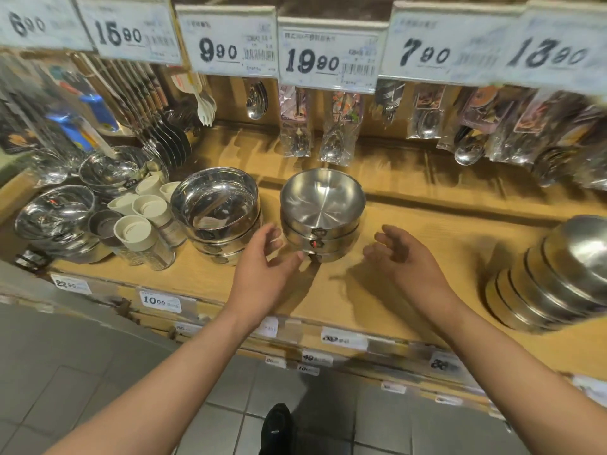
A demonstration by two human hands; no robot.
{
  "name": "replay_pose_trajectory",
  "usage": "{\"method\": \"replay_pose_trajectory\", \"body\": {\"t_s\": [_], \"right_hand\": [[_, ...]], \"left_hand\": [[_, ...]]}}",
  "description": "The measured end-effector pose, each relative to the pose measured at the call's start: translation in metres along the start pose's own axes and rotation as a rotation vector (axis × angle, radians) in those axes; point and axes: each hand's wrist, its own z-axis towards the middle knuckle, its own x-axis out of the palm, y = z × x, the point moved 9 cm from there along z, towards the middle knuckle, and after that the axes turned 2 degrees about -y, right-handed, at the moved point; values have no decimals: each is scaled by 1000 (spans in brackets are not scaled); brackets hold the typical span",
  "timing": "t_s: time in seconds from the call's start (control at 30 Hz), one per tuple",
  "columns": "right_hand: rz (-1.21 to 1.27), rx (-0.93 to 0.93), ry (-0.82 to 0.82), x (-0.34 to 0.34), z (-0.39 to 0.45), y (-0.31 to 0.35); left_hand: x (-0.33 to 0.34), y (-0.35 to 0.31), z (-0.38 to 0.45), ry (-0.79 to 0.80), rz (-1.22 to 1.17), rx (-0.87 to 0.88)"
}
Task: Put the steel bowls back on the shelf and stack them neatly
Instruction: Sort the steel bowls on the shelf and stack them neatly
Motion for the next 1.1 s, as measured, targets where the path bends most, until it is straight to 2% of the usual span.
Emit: {"method": "replay_pose_trajectory", "body": {"t_s": [0.2,0.33,0.5,0.7,0.83,0.93,1.1], "right_hand": [[110,2,-135,-56,-97,9],[166,70,-263,-101,-151,-8],[327,214,-401,-140,-189,-42],[440,293,-514,-165,-209,-63],[503,325,-570,-185,-207,-82],[557,349,-576,-201,-203,-95],[625,391,-522,-237,-174,-118]], "left_hand": [[-4,-45,-65,52,-13,40],[9,-57,-83,125,-29,32],[46,-50,-86,242,-58,-80],[101,-40,-87,425,12,-183],[139,-41,-86,480,-48,-282],[172,-44,-96,545,-40,-332],[231,-41,-95,551,-39,-412]]}}
